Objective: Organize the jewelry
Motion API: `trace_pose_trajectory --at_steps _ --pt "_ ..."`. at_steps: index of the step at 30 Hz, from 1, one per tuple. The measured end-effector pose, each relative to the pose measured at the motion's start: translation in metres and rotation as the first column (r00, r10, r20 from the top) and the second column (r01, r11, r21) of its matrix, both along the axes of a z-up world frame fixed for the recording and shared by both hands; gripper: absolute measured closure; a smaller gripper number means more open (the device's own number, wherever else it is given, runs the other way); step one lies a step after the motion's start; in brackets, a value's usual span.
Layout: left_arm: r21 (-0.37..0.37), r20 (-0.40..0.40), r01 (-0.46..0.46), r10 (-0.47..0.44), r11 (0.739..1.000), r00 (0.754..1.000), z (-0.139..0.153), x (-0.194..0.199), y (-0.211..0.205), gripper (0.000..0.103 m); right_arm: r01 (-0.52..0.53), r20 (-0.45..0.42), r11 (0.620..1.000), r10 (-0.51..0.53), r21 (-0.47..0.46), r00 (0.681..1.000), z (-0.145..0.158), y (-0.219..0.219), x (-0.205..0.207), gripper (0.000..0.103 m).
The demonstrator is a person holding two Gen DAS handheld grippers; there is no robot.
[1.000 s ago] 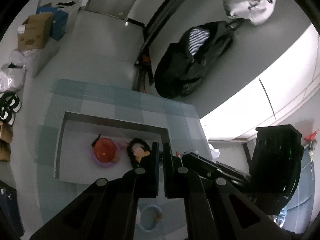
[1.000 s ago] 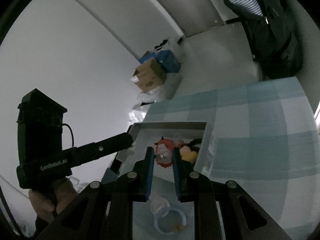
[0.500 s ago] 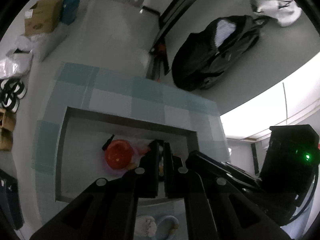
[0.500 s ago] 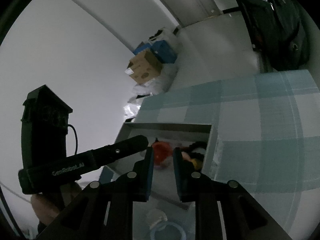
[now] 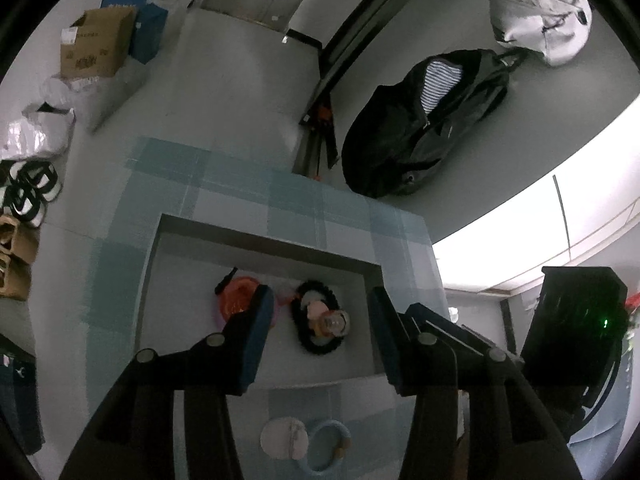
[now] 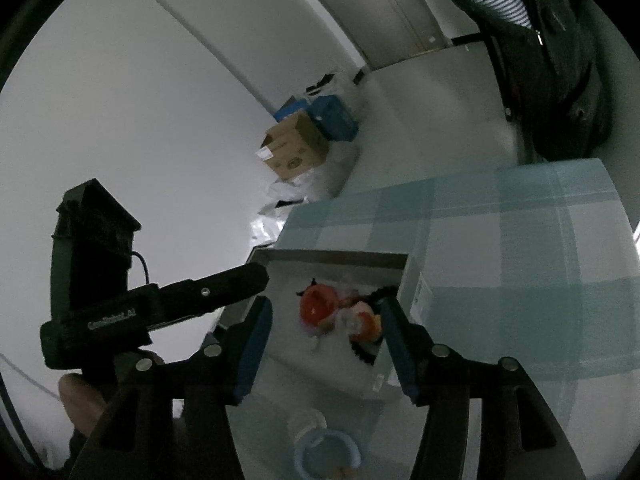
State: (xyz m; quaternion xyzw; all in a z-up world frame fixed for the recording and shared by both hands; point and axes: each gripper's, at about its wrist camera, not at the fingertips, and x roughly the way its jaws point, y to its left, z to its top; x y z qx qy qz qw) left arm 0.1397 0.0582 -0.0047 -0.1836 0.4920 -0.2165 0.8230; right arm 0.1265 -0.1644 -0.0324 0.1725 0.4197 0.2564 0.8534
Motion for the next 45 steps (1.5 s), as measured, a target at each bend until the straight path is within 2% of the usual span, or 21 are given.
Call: trace_pose_trajectory --at_steps 2,5,8,14,18,21,26,29,30,32,40,45 --pt "0.031 0.029 -0.005 0.004 0.999 1.000 0.005 -0.007 -0.002 0.059 0.003 0.010 1.000 -0.003 -0.002 1.000 0.002 -0.001 -0.004 0.046" --pt "0.086 0.090 -0.050 0.042 0.995 0.995 0.013 -0.019 0.000 0.059 0.008 0.033 1.000 -0.008 -0.002 0.999 0.007 -0.004 -0.012 0.038" --pt "0.100 0.141 -0.091 0.076 0.991 0.987 0.017 -0.031 0.005 0.059 0.002 0.066 1.000 -0.001 -0.018 0.998 0.012 -0.004 -0.023 0.036" --pt "0.155 0.180 -0.143 0.114 0.978 0.977 0.014 -0.054 0.012 0.059 -0.028 0.106 0.998 0.034 -0.063 0.994 0.012 -0.001 -0.045 0.030" --pt "0.230 0.196 -0.181 0.137 0.956 0.971 0.011 -0.069 0.013 0.059 -0.055 0.113 0.992 0.067 -0.110 0.991 0.007 0.003 -0.059 0.028" --pt "0.257 0.207 -0.202 0.150 0.945 0.967 0.010 -0.078 0.011 0.058 -0.073 0.115 0.989 0.087 -0.127 0.990 0.004 0.005 -0.068 0.024" --pt "0.336 0.190 -0.202 0.144 0.920 0.971 -0.004 -0.091 -0.004 0.058 -0.082 0.106 0.982 0.101 -0.169 0.989 -0.003 0.008 -0.081 0.020" --pt "0.352 0.190 -0.195 0.134 0.915 0.973 -0.008 -0.095 -0.007 0.056 -0.091 0.094 0.977 0.111 -0.192 0.989 -0.009 0.009 -0.087 0.020" --pt "0.352 0.184 -0.193 0.135 0.916 0.974 -0.009 -0.096 -0.006 0.046 -0.096 0.089 0.975 0.116 -0.202 0.989 -0.013 0.010 -0.088 0.019" --pt "0.338 0.174 -0.200 0.148 0.920 0.974 -0.012 -0.097 -0.002 0.035 -0.104 0.076 0.971 0.123 -0.217 0.990 -0.018 0.011 -0.089 0.017" --pt "0.288 0.060 -0.181 0.171 0.940 0.983 -0.029 -0.090 0.011 0.035 -0.183 0.013 0.923 0.199 -0.338 0.980 -0.051 0.037 -0.093 0.017" --pt "0.287 0.049 -0.189 0.183 0.939 0.982 -0.031 -0.090 0.014 0.035 -0.225 0.017 0.883 0.255 -0.412 0.967 -0.061 0.062 -0.096 0.017"
